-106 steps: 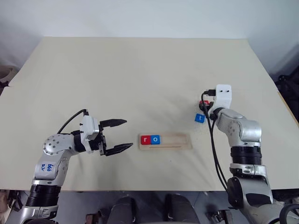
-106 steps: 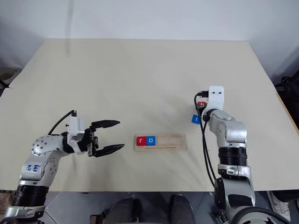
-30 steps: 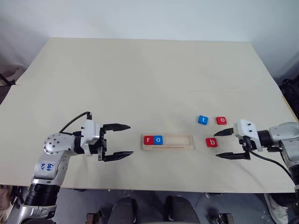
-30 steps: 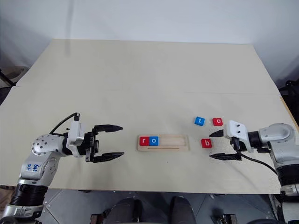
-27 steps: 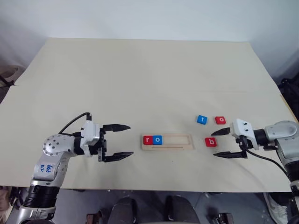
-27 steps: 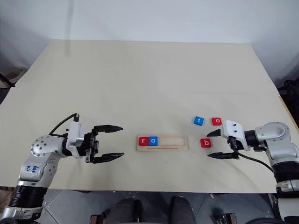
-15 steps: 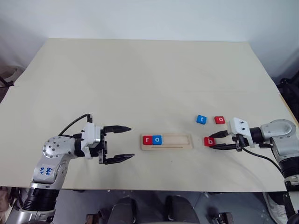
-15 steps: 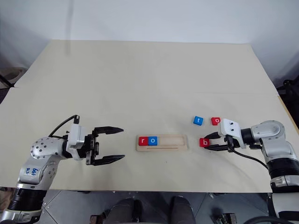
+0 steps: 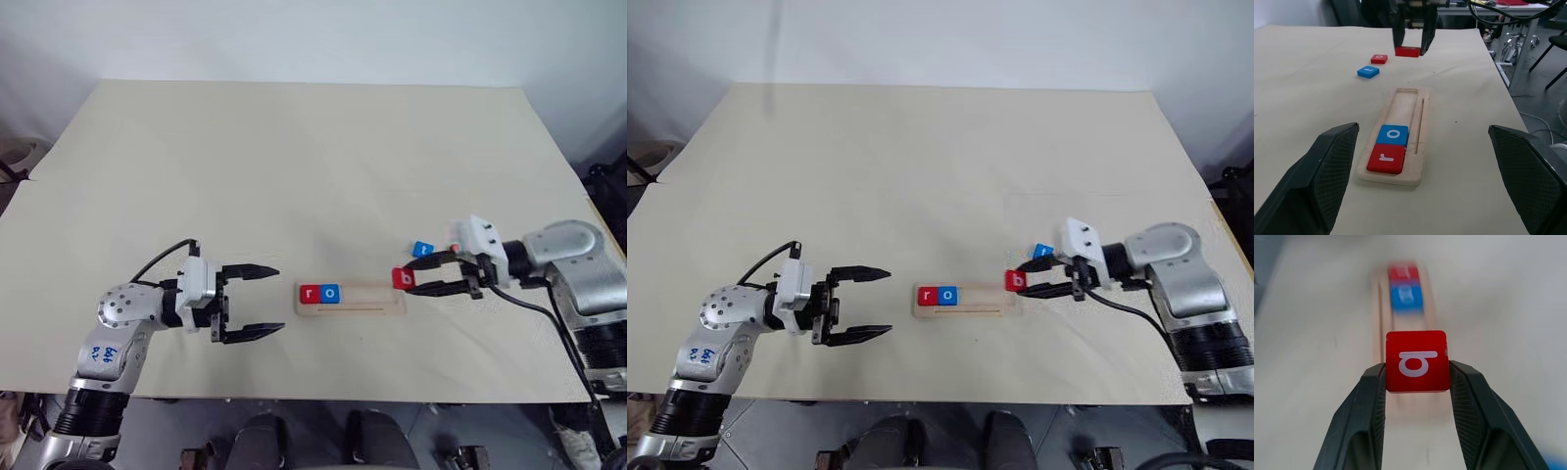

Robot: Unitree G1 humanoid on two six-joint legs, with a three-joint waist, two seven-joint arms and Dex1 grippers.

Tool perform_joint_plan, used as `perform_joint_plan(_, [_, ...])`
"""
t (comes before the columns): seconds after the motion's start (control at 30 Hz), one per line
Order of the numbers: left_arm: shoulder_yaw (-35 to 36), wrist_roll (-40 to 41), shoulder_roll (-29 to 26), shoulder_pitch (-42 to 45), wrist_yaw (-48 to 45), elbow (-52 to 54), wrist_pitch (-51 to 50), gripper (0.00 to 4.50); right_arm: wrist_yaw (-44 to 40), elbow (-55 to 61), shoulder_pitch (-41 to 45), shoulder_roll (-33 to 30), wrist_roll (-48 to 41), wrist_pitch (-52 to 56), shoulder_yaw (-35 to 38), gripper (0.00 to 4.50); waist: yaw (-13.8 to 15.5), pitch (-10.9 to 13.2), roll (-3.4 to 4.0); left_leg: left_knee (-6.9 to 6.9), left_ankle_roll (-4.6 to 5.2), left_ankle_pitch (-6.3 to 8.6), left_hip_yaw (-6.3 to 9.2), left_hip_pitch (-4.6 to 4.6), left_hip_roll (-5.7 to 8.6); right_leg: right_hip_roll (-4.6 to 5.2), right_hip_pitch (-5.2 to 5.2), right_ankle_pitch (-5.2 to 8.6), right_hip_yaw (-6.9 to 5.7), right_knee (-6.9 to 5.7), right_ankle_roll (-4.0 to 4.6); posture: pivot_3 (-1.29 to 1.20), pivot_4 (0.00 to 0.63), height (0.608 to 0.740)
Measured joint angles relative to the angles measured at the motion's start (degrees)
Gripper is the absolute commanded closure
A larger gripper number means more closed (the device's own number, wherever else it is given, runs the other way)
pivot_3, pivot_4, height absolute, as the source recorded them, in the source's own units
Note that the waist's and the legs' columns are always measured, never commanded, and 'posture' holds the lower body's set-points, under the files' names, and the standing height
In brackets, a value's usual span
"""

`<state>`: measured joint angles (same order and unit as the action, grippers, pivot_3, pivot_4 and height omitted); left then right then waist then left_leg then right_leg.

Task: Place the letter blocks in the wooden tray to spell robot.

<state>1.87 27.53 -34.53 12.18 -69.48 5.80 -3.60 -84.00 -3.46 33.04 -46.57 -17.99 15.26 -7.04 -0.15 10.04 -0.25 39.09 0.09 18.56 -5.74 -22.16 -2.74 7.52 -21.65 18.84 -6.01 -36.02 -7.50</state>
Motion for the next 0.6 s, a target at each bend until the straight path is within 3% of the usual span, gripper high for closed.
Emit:
perform_joint_plan(0.2, [-0.5,-0.1,0.2,0.2,0.2,0.0,0.0,0.0,2.9,2.4,3.7,5.5,4.0,3.9,-8.6,3.03,0.1,0.0,0.0,0.0,0.01,0.01,0.02,-0.12,0.07,0.05,-0.06,-0.01,-0.03,0.02,-0.02,0.0,0.15,0.74])
perform_joint_plan(0.6, [-0.5,-0.2,0.2,-1.9,2.4,0.7,0.0,0.0,4.2,-6.7,7.4,9.8,11.0,-1.5,-13.3,3.03,-0.1,0.0,0.0,0.0,0.01,0.01,-0.07,-0.12,0.04,0.01,-0.09,-0.01,-0.06,0.0,-0.02,0.0,0.15,0.74])
